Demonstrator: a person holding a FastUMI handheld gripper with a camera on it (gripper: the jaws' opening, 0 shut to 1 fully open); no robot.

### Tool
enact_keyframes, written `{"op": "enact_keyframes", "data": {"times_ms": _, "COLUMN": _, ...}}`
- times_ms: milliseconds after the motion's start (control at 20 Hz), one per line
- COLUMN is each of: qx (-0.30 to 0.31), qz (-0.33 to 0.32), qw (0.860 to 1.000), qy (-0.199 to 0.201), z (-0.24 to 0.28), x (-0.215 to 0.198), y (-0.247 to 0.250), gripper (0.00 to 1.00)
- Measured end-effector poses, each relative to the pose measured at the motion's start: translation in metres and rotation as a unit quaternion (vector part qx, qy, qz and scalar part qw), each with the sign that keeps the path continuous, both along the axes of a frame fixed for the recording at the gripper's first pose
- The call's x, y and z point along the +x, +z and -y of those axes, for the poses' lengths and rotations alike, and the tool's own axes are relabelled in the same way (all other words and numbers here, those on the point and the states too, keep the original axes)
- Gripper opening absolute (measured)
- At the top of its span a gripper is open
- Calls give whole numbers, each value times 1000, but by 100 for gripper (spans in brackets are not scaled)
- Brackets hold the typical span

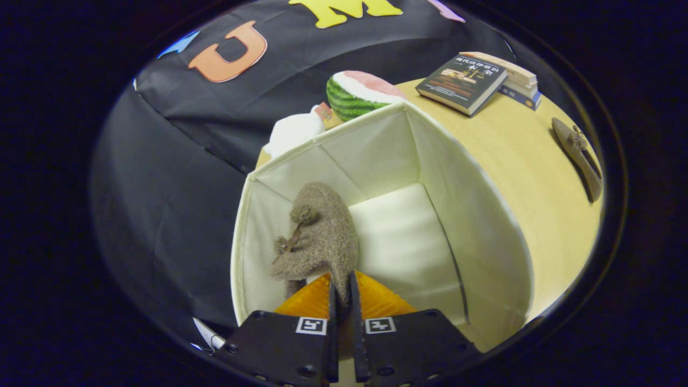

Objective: Open the storage box then place both shoes into the box .Put the left shoe in first, then the right shoe, with the right side of both shoes facing outward in a uniform manner.

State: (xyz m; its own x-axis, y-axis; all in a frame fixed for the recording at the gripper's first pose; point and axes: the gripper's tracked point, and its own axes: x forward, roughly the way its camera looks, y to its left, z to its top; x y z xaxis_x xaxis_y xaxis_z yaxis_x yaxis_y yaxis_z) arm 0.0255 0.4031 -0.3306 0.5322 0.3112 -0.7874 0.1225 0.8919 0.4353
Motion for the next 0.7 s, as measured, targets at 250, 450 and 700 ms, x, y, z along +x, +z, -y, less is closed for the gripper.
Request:
{"op": "enact_keyframes", "data": {"times_ms": 250, "qx": -4, "qz": 44, "qw": 999, "qy": 29, "z": 12, "x": -2, "y": 31, "gripper": 49}}
{"op": "enact_keyframes", "data": {"times_ms": 450, "qx": -42, "qz": 121, "qw": 989, "qy": 71, "z": 40, "x": -8, "y": 75, "gripper": 81}}
{"op": "enact_keyframes", "data": {"times_ms": 700, "qx": -80, "qz": 201, "qw": 971, "qy": 99, "z": 112, "x": -18, "y": 137, "gripper": 92}}
